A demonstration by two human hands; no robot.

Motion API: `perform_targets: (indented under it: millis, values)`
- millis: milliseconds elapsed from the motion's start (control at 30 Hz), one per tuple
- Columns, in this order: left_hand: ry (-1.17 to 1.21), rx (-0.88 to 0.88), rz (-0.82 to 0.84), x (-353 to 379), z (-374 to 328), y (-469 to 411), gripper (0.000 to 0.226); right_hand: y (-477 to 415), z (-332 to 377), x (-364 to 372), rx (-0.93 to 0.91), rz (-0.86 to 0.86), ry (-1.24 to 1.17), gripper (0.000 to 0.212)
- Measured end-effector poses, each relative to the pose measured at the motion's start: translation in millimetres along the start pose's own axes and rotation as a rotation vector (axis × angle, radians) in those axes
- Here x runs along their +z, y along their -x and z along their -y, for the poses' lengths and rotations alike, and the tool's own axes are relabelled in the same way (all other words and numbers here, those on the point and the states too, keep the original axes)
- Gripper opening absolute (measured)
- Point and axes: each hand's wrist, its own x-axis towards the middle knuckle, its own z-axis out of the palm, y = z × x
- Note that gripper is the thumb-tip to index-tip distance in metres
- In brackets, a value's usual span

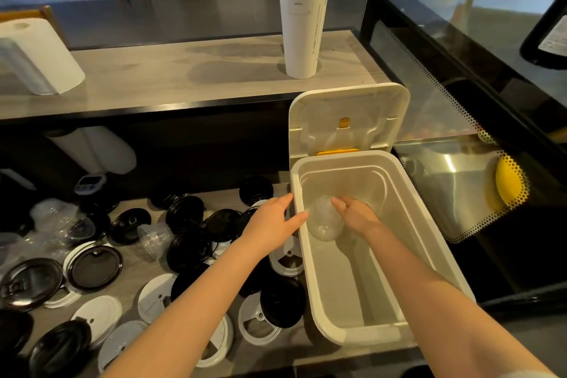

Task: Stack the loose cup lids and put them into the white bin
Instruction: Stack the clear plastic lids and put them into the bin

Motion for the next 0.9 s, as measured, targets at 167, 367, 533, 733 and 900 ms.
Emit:
perform_targets:
  millis: [167,367,533,733,900]
  values:
    - [-0.153,0.012,-0.046,-22.6,5.2,3.5,0.061,15.1,28.7,-10.3,-0.113,-0.171,0.131,0.049]
    - [-0.381,-0.033,-0.134,-79.4,59.1,22.3,0.06,60.0,87.7,-1.3,-0.505,-0.291,0.239,0.037]
    - [-0.445,-0.149,-0.171,-118.8,124.9,47.9,0.058,89.9,139.3,38.3,-0.672,-0.175,0.277,0.035]
    - [-0.401,-0.312,-0.074,-148.3,202.2,63.2,0.054,87.9,175.0,103.0,-0.653,0.024,0.4,0.036]
    - [-0.319,-0.417,0.012,-146.4,240.0,55.7,0.074,84.9,192.1,149.0,-0.552,0.125,0.418,0.037]
